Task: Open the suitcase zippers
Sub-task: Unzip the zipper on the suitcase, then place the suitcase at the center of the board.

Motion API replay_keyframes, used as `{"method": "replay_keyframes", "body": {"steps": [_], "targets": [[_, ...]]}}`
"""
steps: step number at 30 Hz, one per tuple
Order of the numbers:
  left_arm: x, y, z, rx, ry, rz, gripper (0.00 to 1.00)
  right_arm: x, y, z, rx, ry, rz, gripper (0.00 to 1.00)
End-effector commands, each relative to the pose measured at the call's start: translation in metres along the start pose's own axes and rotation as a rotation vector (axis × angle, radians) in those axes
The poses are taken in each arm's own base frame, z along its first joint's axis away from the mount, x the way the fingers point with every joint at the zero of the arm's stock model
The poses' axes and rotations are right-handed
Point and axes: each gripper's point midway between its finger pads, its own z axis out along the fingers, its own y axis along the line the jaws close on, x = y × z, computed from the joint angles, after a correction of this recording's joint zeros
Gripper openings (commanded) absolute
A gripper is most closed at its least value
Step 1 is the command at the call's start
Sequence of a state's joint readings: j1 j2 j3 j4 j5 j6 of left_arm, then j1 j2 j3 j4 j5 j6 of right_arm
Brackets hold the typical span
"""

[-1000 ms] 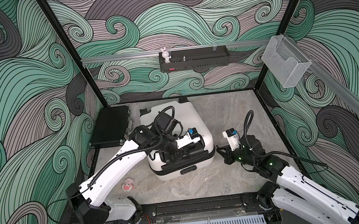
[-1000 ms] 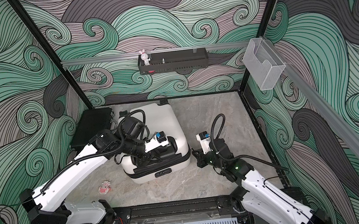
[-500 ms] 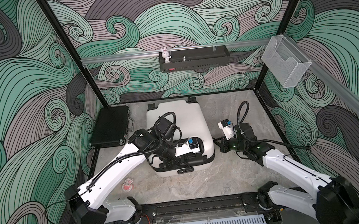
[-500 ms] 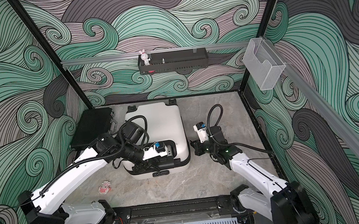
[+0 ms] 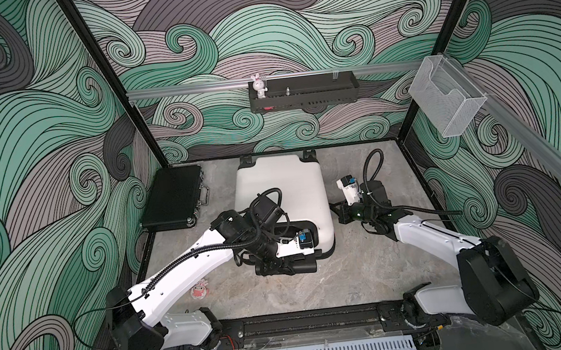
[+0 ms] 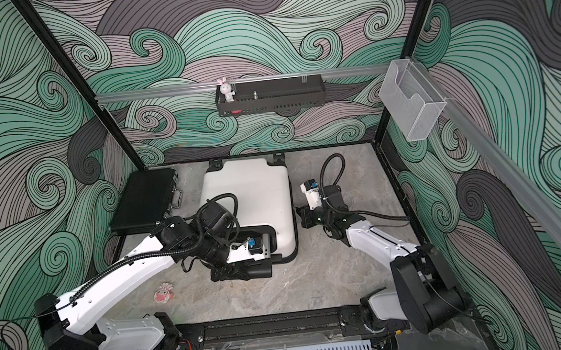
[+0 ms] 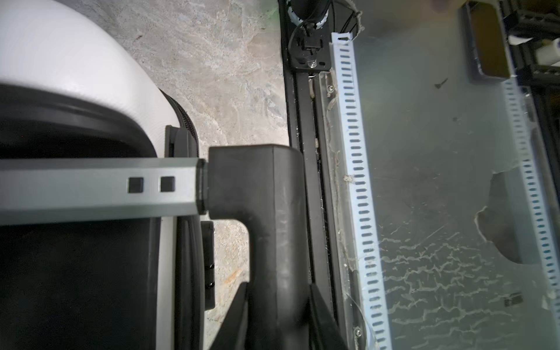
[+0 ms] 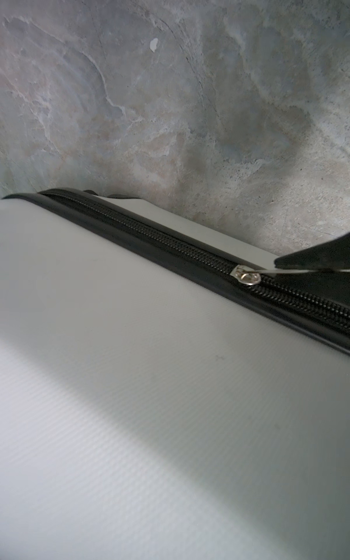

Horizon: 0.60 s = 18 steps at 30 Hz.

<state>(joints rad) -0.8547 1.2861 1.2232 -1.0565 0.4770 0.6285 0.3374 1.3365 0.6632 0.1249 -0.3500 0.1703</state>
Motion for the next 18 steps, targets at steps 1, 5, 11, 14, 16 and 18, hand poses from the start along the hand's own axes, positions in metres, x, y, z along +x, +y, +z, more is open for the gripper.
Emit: {"method": "replay_keyframes", "body": {"steps": [1,5,11,14,16,18], "targets": [[-0.004,0.030,-0.014,-0.202,-0.012,-0.055,0.04,-0.025,0.008,-0.010,-0.015,-0.103,-0.073,0.00],[-0.003,0.049,-0.013,-0.316,-0.038,-0.065,0.18,-0.012,0.011,-0.014,-0.022,-0.092,-0.089,0.00],[-0.013,0.057,-0.028,-0.397,-0.133,-0.182,0.66,0.001,0.012,-0.013,-0.032,-0.068,-0.095,0.00],[-0.014,0.065,-0.045,-0.482,-0.163,-0.252,0.78,0.005,0.013,-0.014,-0.039,-0.062,-0.103,0.00],[-0.012,0.072,-0.059,-0.552,-0.173,-0.301,0.82,0.009,0.014,-0.014,-0.040,-0.056,-0.108,0.00],[-0.010,0.081,-0.071,-0.622,-0.183,-0.352,0.87,0.011,0.015,-0.015,-0.043,-0.055,-0.111,0.00]]}}
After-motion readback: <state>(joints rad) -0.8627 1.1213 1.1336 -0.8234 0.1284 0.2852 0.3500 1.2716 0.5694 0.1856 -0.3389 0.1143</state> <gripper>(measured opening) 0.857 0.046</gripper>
